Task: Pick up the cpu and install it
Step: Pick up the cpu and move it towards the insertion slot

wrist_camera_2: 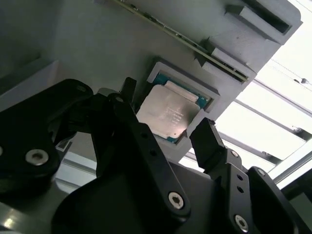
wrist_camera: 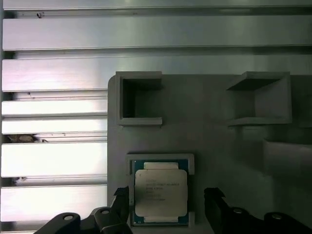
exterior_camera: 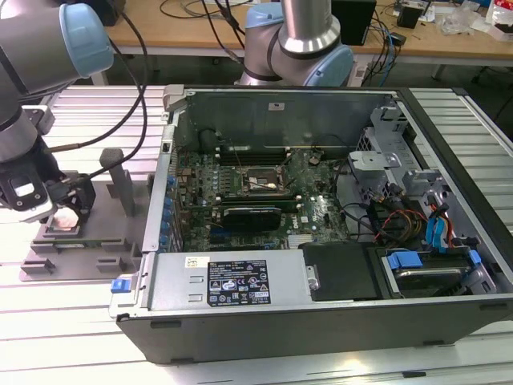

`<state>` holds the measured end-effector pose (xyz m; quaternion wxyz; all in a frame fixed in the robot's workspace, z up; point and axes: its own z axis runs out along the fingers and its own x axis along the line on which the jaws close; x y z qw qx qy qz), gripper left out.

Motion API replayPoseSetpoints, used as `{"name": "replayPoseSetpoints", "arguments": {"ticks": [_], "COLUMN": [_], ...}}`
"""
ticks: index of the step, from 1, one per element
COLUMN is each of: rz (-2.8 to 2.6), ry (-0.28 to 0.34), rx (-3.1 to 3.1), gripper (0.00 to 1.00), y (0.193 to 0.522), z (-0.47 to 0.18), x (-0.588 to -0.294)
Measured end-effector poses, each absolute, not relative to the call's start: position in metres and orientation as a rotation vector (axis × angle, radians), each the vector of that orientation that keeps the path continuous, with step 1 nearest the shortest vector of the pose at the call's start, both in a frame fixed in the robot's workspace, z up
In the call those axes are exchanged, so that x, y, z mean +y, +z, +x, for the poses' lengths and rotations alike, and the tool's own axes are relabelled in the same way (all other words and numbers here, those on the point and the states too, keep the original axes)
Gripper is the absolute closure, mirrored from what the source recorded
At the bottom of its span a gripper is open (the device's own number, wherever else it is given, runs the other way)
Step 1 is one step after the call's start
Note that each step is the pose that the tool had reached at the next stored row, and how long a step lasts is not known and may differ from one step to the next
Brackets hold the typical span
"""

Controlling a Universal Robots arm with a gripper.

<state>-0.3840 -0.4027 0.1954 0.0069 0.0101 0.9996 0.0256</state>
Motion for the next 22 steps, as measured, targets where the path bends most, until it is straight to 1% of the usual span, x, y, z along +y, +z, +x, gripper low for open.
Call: {"name": "replayPoseSetpoints", "arguments": {"ticks": [9, 22], "rz": [-0.044, 0.003], "ry": [0.081, 0.080], "rx": [3.128, 3.127], "gripper": [0.28, 0.28], "y": [0.1931, 0.1857], "z": [-0.3841, -0.3876], "x": [-0.4024, -0.3995]}}
